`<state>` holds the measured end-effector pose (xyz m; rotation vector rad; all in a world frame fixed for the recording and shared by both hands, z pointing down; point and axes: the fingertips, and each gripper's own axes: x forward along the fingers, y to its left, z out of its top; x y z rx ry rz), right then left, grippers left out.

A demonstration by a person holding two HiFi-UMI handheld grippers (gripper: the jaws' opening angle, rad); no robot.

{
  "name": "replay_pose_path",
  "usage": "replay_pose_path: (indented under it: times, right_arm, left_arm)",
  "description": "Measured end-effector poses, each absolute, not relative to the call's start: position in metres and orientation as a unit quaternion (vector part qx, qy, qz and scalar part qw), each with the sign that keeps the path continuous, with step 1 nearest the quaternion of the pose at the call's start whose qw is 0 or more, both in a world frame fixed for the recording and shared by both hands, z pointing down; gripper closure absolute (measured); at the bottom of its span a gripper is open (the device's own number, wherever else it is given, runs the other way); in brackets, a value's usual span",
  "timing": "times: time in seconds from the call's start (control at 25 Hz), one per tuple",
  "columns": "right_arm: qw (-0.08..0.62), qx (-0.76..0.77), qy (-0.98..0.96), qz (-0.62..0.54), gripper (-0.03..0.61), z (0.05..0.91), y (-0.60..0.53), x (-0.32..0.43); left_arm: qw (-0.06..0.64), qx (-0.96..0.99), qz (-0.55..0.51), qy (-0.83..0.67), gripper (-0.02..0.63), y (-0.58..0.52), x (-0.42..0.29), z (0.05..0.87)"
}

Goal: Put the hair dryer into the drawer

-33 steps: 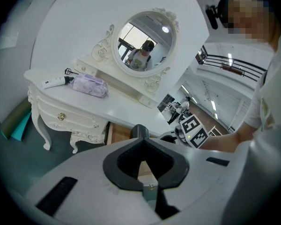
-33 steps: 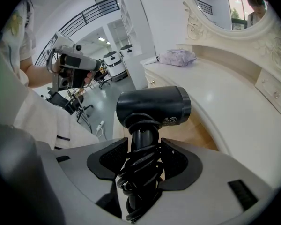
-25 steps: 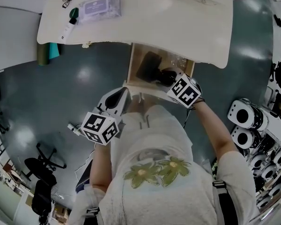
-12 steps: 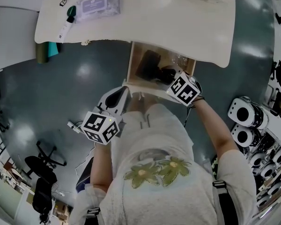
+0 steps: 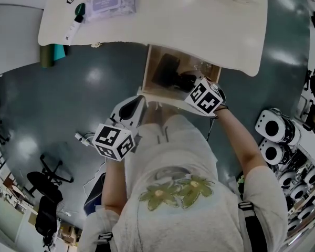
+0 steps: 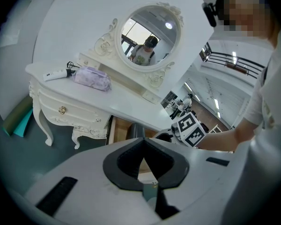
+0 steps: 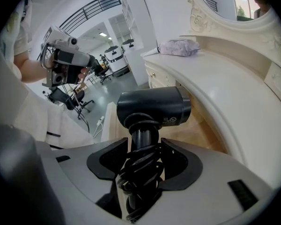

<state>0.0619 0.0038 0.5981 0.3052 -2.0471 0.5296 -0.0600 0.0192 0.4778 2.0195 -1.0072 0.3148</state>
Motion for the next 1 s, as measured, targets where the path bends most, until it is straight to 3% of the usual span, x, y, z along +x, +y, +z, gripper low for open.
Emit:
replay_pose_path:
  times: [1.0]
  right_arm:
    - [0.509,0.100,-0.828,0.212,0.362,0.631,0.001,0.063]
  left_arm:
    - [0.431,0.792,0.125,-0.413,0.603,0.023,-0.062,0.491]
